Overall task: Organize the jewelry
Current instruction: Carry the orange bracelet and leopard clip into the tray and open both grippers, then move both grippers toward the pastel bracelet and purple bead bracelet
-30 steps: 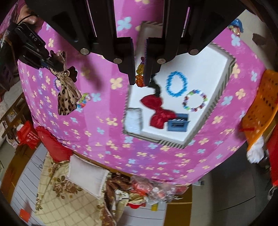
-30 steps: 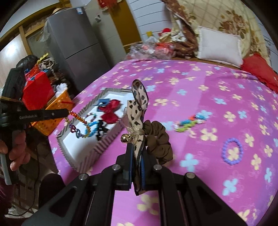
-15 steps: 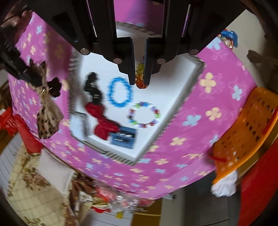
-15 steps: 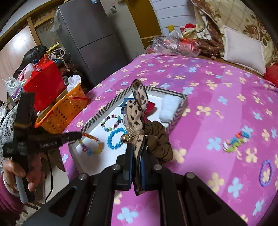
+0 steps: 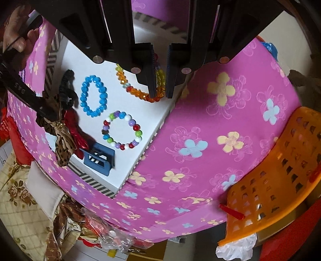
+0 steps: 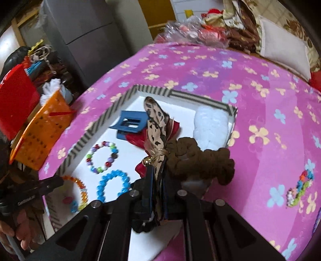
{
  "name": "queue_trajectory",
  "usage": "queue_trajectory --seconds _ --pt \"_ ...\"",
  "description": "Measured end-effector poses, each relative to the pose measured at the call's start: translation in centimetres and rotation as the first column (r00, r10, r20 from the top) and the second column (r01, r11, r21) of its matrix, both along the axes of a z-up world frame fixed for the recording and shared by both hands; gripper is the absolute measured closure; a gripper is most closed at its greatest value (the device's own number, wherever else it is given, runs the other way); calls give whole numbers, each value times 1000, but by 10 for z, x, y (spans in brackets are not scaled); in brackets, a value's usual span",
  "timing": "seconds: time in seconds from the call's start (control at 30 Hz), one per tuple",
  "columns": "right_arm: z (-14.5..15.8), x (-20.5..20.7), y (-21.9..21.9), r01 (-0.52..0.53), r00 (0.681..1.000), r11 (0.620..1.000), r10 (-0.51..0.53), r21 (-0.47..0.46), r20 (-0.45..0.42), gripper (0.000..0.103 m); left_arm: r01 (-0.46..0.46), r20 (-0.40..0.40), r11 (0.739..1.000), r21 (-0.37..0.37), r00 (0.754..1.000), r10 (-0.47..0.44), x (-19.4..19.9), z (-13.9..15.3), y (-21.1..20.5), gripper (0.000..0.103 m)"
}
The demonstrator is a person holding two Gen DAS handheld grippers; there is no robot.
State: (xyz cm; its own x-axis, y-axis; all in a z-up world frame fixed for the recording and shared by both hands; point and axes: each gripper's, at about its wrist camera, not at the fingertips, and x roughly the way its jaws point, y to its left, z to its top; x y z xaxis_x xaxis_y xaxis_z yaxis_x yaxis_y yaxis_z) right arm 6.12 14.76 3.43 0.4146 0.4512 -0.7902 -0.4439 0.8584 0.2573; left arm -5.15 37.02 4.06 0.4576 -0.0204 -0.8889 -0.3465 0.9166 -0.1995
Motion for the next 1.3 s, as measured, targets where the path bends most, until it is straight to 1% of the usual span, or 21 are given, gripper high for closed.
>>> queue_trajectory --seconds 0.07,0.13,0.2,0.3,0.33,0.4,0.57,0.67,0.7,0.73,0.77,0.8,0.83,0.93,1.0,1.07,1.17,1.3 --pt "-6 4 0 12 1000 1000 -12 -4 -5 96 -4 -3 1000 4 1000 4 4 -3 2 101" --pt "-13 8 0 21 1000 1000 -21 -3 -16 96 -1 -5 1000 -9 1000 1 8 -6 2 101" --pt "-15 8 -1 21 1000 1000 -21 2 -23 94 1 -4 1000 -1 1000 -1 12 -7 -1 100" --pt "-12 3 -5 12 1000 1000 -11 13 -24 83 7 -8 1000 -13 1000 -7 18 -11 -5 101" --pt "-9 0 -8 9 1000 1000 -8 24 -26 82 9 -8 1000 -13 1000 -9 21 -11 -6 100" --pt "-2 -7 -14 2 1000 999 -1 49 -24 74 12 -7 1000 -5 1000 -12 26 -11 -11 100" --pt "22 -32 -32 -32 999 996 31 87 11 63 -10 -5 1000 6 1000 10 31 -11 -15 100" --pt "35 -49 -45 -45 998 995 42 93 42 56 -33 -24 999 -43 999 32 31 -13 -12 100" --pt "37 -53 -50 -45 998 995 41 93 49 54 -30 -34 999 -39 999 28 30 -13 -14 96" --pt "40 -59 -57 -37 998 995 32 94 56 53 -25 -33 999 -30 999 24 28 -12 -17 90" --pt "41 -62 -64 -33 998 994 28 101 55 52 -22 -31 1000 -23 999 21 27 -10 -19 86" --pt "41 -65 -68 -30 998 994 25 105 51 52 -17 -24 1000 -13 1000 16 24 -7 -22 80" --pt "40 -70 -75 -27 999 994 22 109 46 52 -9 -15 1000 -5 1000 9 20 -4 -27 77" --pt "38 -82 -94 -14 999 996 9 92 44 48 4 3 999 33 1000 -4 11 7 -39 76" --pt "36 -89 -107 5 999 997 -9 80 49 44 4 27 997 82 1000 -6 4 17 -50 76" --pt "34 -96 -121 27 998 998 -30 61 50 42 7 54 992 124 998 -14 -2 27 -61 76" --pt "29 -105 -141 62 997 998 -63 20 53 41 25 103 984 178 994 -44 -14 42 -83 76" --pt "27 -117 -169 100 994 995 -100 3 51 41 52 137 975 215 987 -83 -21 55 -113 76"
